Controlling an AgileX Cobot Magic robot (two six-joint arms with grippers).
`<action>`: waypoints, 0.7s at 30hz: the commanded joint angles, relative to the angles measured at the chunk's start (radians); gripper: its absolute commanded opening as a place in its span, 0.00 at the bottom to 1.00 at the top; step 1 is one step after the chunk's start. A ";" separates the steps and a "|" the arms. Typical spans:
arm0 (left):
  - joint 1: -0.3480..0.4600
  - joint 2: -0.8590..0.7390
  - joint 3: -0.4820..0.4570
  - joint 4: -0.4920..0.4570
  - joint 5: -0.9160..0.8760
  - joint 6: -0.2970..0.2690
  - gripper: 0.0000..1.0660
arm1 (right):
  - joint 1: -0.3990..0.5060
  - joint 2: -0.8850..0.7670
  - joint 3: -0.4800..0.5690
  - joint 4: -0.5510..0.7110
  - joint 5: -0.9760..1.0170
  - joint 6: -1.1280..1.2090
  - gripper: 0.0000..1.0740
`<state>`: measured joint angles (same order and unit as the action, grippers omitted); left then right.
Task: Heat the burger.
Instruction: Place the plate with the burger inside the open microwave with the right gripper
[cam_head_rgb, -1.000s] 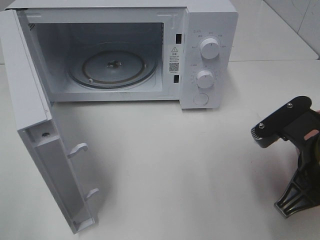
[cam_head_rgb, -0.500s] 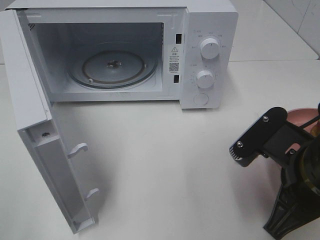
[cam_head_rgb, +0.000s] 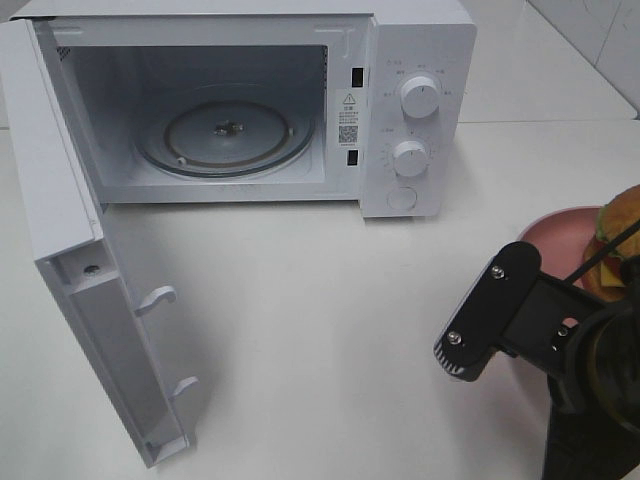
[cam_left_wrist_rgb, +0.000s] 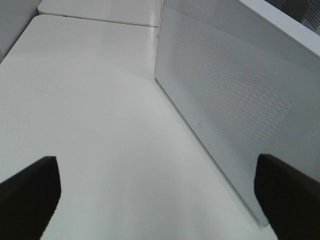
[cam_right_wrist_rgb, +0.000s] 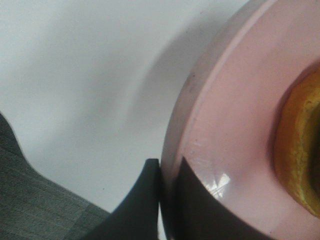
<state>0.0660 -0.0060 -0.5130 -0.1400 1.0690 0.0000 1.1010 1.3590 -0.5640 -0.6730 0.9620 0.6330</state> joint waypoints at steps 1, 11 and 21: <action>0.005 -0.016 0.000 -0.001 -0.008 0.000 0.92 | 0.029 -0.009 0.000 -0.082 0.047 -0.027 0.00; 0.005 -0.016 0.000 -0.001 -0.008 0.000 0.92 | 0.035 -0.009 0.000 -0.142 0.033 -0.137 0.00; 0.005 -0.016 0.000 -0.001 -0.008 0.000 0.92 | 0.035 -0.009 -0.001 -0.161 -0.077 -0.244 0.00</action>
<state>0.0660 -0.0060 -0.5130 -0.1400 1.0690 0.0000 1.1330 1.3590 -0.5640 -0.7670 0.8700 0.4080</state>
